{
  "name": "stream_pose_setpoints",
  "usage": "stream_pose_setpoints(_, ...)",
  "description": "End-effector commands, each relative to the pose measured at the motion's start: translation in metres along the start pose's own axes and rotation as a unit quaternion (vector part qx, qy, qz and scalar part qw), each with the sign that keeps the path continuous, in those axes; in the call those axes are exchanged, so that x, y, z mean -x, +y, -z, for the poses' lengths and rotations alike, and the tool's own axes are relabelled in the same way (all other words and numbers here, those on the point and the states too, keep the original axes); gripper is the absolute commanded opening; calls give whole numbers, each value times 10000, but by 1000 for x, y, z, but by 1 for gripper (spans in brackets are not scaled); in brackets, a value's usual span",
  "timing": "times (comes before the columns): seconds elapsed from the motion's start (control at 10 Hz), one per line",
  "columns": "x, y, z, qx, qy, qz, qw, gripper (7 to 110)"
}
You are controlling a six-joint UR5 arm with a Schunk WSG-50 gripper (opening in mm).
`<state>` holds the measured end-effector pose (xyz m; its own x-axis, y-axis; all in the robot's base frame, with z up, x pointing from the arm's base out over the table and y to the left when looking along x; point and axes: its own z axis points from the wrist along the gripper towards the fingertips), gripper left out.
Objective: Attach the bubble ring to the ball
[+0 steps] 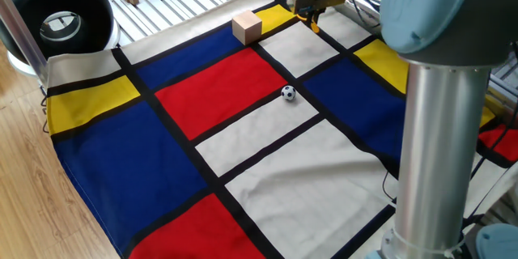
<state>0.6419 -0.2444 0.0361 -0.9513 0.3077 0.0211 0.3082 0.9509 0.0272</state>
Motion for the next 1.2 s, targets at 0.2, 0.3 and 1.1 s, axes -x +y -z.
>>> stream_pose_setpoints(0.2, -48, 57, 32, 267, 208, 602, 9976, 7)
stream_pose_setpoints(0.3, -64, 77, 29, 471, 401, 659, 9959, 7)
stream_pose_setpoints(1.1, -20, 115, 23, 607, -774, 1685, 9808, 7)
